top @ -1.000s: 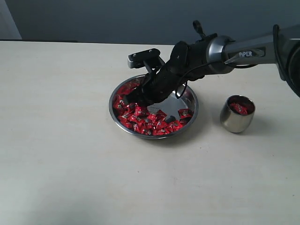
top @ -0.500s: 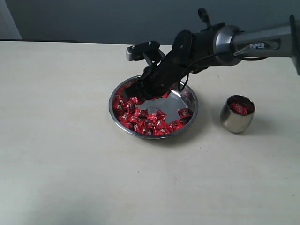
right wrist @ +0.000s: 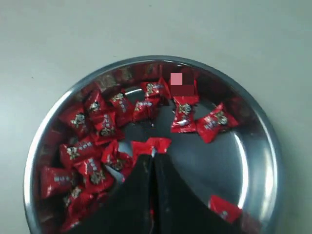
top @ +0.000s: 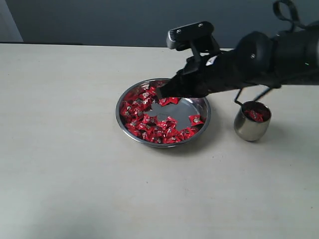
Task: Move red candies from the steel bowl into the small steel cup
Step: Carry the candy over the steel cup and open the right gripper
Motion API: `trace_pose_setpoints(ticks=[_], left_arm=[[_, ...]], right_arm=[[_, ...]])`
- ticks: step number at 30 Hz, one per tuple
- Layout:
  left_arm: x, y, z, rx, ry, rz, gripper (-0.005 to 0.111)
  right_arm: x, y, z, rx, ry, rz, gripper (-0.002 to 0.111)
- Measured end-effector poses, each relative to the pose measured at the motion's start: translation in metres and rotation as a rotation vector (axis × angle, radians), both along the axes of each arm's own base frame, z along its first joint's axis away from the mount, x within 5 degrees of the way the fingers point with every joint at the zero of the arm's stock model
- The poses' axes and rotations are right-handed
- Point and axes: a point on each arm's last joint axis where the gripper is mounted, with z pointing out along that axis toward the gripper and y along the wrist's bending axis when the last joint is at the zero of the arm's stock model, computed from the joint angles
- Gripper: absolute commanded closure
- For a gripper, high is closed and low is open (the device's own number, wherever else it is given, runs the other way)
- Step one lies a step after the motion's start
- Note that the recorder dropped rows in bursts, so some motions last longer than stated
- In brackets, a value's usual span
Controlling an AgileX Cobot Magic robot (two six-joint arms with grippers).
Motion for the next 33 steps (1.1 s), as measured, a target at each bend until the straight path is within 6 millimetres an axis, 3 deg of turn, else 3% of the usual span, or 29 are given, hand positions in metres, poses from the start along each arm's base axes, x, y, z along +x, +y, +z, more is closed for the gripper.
trace_pose_setpoints(ticks=[7, 13, 25, 33], left_arm=[[0.000, 0.000, 0.000, 0.000, 0.000, 0.000, 0.106], [0.000, 0.000, 0.000, 0.000, 0.000, 0.000, 0.106], [0.000, 0.000, 0.000, 0.000, 0.000, 0.000, 0.106], [0.000, 0.000, 0.000, 0.000, 0.000, 0.000, 0.106]], right_arm=[[-0.024, -0.070, 0.017, 0.037, -0.078, -0.202, 0.109], [-0.026, -0.115, 0.009, 0.029, 0.058, -0.312, 0.109], [-0.025, -0.154, 0.004, 0.022, 0.148, -0.411, 0.109], [-0.021, -0.157, -0.014, 0.003, 0.218, -0.422, 0.109]])
